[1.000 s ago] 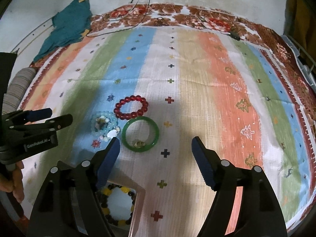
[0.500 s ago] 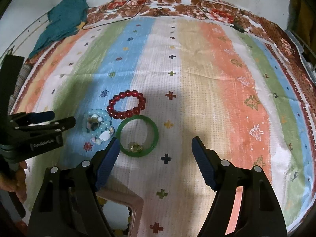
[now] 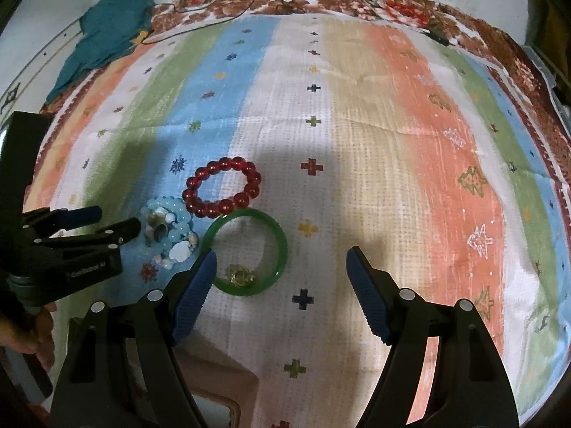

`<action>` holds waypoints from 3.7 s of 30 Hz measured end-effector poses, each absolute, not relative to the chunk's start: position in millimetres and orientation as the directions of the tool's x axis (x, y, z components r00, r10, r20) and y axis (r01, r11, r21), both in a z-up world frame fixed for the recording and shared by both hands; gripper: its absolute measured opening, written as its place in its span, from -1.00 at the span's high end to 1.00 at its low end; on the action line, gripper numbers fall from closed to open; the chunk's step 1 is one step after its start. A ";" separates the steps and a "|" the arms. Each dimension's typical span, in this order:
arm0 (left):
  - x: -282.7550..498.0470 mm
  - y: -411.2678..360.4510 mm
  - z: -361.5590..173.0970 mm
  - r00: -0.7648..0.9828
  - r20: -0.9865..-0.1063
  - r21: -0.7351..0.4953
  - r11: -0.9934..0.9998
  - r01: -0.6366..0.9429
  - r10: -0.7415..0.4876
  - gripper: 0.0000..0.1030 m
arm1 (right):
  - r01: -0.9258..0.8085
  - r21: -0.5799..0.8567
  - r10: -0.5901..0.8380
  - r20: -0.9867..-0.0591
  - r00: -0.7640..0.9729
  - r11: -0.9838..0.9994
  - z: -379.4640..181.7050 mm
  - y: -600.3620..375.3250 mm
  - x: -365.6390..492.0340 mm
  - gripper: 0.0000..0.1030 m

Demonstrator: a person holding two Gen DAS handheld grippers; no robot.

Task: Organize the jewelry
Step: 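Move both tools back to the green bangle and light-blue bead bracelet, then grasp the green jade bangle with the right tool while the left grasps the light-blue bracelet, then carry the bangle and light-blue bracelet into the tin box and release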

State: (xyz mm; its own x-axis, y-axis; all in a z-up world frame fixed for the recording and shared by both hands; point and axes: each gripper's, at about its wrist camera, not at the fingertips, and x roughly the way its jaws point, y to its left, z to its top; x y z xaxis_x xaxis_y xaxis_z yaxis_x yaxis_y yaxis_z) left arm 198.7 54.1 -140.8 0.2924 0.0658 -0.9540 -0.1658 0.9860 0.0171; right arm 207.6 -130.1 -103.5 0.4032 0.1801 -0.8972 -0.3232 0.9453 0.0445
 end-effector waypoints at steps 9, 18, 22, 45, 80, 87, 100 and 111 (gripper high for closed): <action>204.8 58.6 -149.4 0.280 -0.957 0.030 0.985 -0.170 0.077 -0.22 | -0.324 0.018 0.150 -0.910 0.388 0.946 -118.6 -125.1 215.5 -0.46; 211.0 63.0 -155.9 0.273 -0.960 0.008 0.985 -0.172 0.056 -0.28 | -0.316 0.014 0.135 -0.922 0.363 0.949 -134.0 -120.2 223.4 -0.46; 214.0 65.3 -158.5 0.268 -0.962 0.003 0.984 -0.177 0.051 -0.32 | -0.308 0.009 0.123 -0.927 0.354 0.951 -141.5 -120.6 227.9 -0.46; 219.5 91.3 -160.1 0.280 -0.954 0.047 0.977 -0.207 0.105 0.79 | -0.316 0.025 0.145 -0.921 0.362 0.948 -151.7 -127.4 239.1 0.77; 191.4 57.6 -84.5 0.452 -0.887 0.035 0.991 -0.130 0.091 0.79 | -0.300 0.011 0.158 -0.868 0.470 0.954 -99.8 -138.9 208.6 0.83; 184.5 51.5 -77.0 0.467 -0.878 0.048 0.991 -0.124 0.101 0.79 | -0.298 -0.001 0.155 -0.853 0.498 0.955 -88.4 -142.4 202.4 0.83; 162.8 34.1 -47.9 0.537 -0.840 0.026 0.995 -0.100 0.076 0.79 | -0.346 -0.005 0.201 -0.806 0.556 0.938 -61.0 -139.7 180.7 0.82; 139.2 25.0 -17.0 0.604 -0.796 -0.014 0.998 -0.065 0.029 0.79 | -0.374 0.016 0.259 -0.749 0.610 0.927 -33.0 -142.0 158.2 0.83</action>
